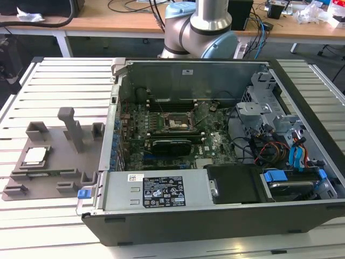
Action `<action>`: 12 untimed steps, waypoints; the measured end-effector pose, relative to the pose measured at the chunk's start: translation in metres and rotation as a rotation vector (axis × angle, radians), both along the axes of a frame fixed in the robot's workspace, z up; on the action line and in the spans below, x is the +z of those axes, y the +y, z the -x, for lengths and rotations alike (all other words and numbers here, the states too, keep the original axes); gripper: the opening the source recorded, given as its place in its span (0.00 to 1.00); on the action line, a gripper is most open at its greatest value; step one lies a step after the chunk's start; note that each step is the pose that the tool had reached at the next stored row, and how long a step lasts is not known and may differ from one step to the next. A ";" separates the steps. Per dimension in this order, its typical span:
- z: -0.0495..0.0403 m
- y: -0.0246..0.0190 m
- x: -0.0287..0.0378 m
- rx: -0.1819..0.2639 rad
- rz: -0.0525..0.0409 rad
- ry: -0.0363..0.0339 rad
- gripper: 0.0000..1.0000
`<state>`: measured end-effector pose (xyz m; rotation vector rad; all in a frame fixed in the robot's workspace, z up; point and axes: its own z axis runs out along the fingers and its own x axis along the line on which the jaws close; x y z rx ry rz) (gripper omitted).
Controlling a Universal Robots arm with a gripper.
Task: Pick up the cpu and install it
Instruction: 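Pick up the cpu and move it towards the insertion slot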
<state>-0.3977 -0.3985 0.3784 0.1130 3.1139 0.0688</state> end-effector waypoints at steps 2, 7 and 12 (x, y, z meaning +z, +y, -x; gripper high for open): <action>0.0000 0.0000 -0.0014 0.000 0.0024 0.0000 0.60; 0.0000 0.0005 -0.0016 0.056 0.0438 0.0000 0.60; 0.0000 0.0019 -0.0036 0.075 0.0531 -0.0003 0.60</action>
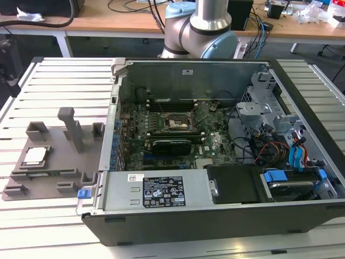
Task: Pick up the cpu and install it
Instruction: 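Pick up the cpu and move it towards the insertion slot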
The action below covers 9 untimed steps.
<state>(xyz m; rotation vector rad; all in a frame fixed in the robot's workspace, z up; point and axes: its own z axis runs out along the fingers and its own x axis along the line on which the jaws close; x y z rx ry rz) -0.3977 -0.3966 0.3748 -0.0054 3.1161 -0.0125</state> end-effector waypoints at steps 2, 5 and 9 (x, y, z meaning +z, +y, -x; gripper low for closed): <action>0.0000 0.0000 -0.0013 0.000 0.0000 0.0000 0.60; 0.0000 0.0000 -0.0048 0.000 0.0000 0.0000 0.60; 0.0000 0.0000 -0.0068 0.000 0.0000 0.0000 0.60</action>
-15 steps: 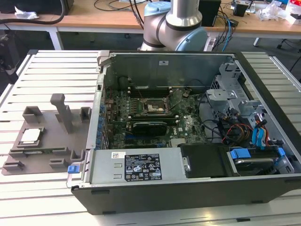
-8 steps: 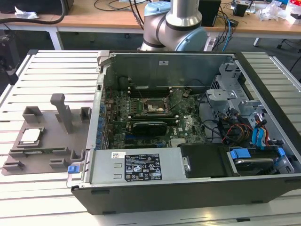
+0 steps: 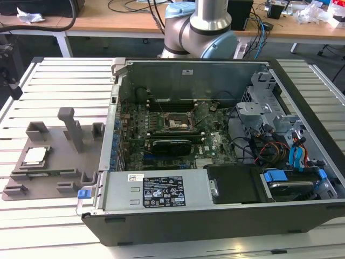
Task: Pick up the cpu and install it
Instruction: 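Pick up the cpu and move it towards the insertion slot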
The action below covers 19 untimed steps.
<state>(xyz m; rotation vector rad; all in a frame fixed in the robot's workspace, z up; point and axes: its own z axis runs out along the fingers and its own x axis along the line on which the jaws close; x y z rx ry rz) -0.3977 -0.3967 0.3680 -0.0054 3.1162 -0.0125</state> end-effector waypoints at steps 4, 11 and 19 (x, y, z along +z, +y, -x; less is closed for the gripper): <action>0.0000 0.0000 -0.0024 0.000 0.0000 -0.0001 0.60; 0.0000 0.0000 -0.0053 0.000 0.0000 0.0000 0.60; 0.0000 0.0000 -0.0078 0.000 0.0000 0.0000 0.60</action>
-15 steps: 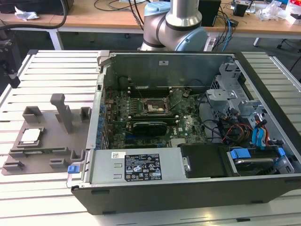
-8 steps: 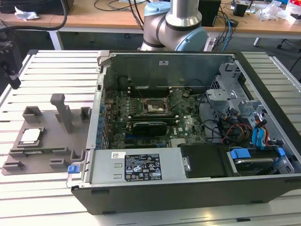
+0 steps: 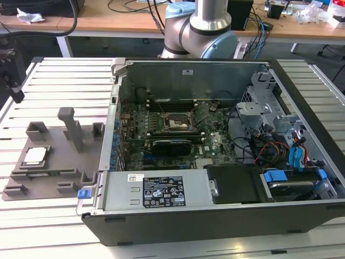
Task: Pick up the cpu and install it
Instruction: 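Pick up the cpu and move it towards the insertion slot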
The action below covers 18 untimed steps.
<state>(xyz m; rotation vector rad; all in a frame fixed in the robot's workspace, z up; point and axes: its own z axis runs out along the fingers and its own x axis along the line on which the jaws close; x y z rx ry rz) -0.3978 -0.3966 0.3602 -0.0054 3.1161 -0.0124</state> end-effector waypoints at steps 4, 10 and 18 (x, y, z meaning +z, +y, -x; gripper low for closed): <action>0.0000 0.0000 -0.0007 0.000 0.0000 0.0001 0.60; 0.0000 0.0000 -0.0017 0.000 0.0000 0.0000 0.60; 0.0001 0.0000 -0.0032 0.000 0.0000 0.0000 0.60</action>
